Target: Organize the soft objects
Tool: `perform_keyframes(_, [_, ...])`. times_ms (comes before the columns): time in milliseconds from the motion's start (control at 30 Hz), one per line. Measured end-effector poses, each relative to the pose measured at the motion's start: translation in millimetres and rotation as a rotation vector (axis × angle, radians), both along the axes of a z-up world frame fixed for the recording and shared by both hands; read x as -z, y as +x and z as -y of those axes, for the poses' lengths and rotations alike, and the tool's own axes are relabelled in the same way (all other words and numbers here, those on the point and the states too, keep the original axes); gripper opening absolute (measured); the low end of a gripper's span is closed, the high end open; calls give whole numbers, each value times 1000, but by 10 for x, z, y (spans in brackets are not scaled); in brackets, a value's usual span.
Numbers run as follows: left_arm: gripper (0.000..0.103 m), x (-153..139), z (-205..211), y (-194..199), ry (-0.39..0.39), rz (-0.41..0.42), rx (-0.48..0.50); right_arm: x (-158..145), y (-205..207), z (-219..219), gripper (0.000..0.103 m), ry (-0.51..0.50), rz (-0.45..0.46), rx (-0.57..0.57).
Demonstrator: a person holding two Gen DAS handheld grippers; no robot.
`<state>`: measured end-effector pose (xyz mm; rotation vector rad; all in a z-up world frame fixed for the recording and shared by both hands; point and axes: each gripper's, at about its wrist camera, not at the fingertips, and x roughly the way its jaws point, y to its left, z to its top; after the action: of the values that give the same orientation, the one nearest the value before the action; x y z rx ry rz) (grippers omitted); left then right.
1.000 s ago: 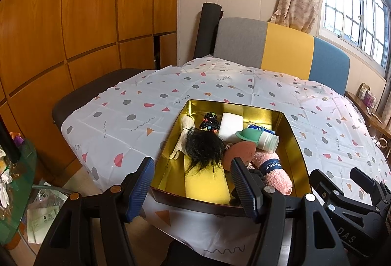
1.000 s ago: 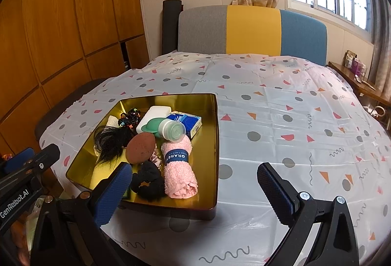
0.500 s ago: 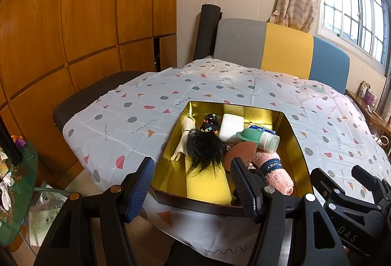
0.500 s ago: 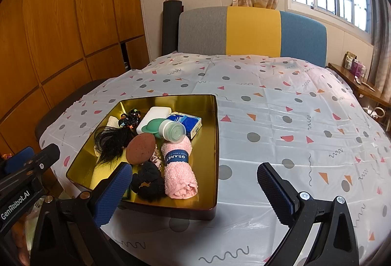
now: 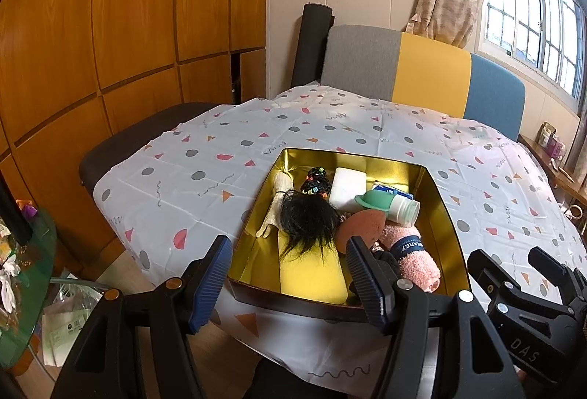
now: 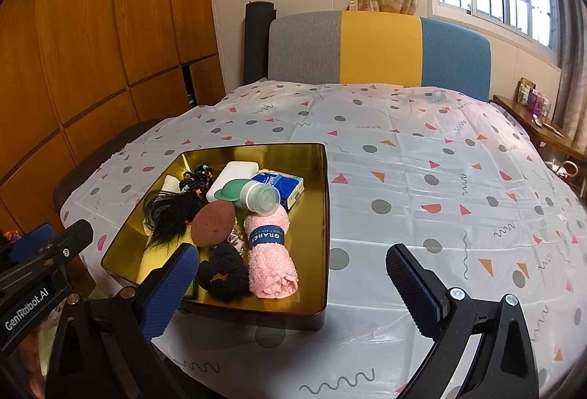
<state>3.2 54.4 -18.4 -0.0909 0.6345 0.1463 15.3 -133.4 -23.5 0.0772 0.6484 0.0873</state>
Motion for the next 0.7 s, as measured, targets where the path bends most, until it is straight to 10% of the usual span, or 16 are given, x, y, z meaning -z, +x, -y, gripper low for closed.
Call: perform_keyframes(700, [66, 37, 1, 33, -8, -26, 0, 19, 8, 60, 103, 17, -8, 6])
